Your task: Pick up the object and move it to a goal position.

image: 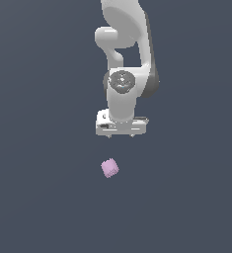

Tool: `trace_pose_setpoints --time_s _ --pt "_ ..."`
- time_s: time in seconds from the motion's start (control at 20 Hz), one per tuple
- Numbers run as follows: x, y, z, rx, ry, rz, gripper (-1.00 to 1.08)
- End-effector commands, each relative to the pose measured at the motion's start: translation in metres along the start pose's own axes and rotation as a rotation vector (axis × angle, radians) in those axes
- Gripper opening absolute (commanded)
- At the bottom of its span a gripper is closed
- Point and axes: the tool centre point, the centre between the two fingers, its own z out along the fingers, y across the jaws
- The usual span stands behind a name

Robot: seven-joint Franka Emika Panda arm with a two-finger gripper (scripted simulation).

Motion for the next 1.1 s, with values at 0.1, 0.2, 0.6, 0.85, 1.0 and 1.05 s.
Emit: trace_pose_setpoints --time_s 0.1,0.2,0.6,0.85,1.0,1.05 --pt "0.0 -0.003 0.0 0.001 0.002 -0.003 1.0" --pt "0.001 -0.01 -0.002 0.005 0.006 -0.012 1.0" --pt "0.002 -0.04 -0.007 0.018 0.022 -0.059 1.0" --pt "0.004 -0.036 -0.006 0.018 0.021 -0.036 1.0" --pt "0.007 -0.034 -0.005 0.02 0.023 -0.006 1.0" --pt "0.008 -0.034 -0.005 0.02 0.023 0.008 1.0"
